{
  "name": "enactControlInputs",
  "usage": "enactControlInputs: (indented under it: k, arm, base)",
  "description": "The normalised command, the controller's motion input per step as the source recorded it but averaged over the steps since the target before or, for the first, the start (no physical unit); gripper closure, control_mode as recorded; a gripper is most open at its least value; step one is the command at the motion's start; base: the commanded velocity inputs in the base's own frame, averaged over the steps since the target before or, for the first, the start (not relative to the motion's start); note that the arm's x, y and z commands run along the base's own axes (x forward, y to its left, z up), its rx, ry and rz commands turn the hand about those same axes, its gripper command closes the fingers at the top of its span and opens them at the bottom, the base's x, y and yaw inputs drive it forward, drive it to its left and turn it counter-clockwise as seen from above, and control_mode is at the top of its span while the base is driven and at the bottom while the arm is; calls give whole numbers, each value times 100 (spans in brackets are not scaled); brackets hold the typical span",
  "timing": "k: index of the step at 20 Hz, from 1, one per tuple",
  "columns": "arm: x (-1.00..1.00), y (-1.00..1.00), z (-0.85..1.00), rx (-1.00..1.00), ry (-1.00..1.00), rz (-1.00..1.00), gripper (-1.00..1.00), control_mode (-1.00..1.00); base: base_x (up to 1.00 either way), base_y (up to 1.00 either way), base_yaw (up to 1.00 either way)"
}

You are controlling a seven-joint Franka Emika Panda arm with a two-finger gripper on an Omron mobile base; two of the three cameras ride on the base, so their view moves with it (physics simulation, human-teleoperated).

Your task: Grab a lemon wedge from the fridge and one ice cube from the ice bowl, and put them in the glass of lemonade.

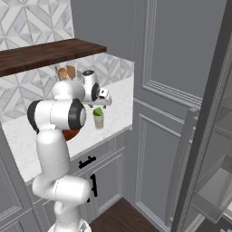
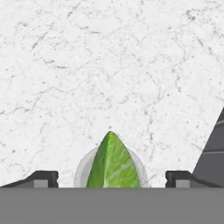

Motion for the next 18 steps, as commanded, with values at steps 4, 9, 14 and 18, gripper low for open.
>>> enactControlInputs:
  k: [4, 9, 14, 18]
  arm:
    - [-14, 0, 2, 0, -2, 0, -100, -100]
    - [-39, -4, 19, 5, -3, 0, -100, -100]
    - [-41, -1, 31, 6, -7, 0, -100, -100]
    - [-45, -8, 31, 7, -2, 0, -100, -100]
  base:
    - [0, 0, 0]
    - [0, 0, 0]
    - [0, 0, 0]
    - [0, 0, 0]
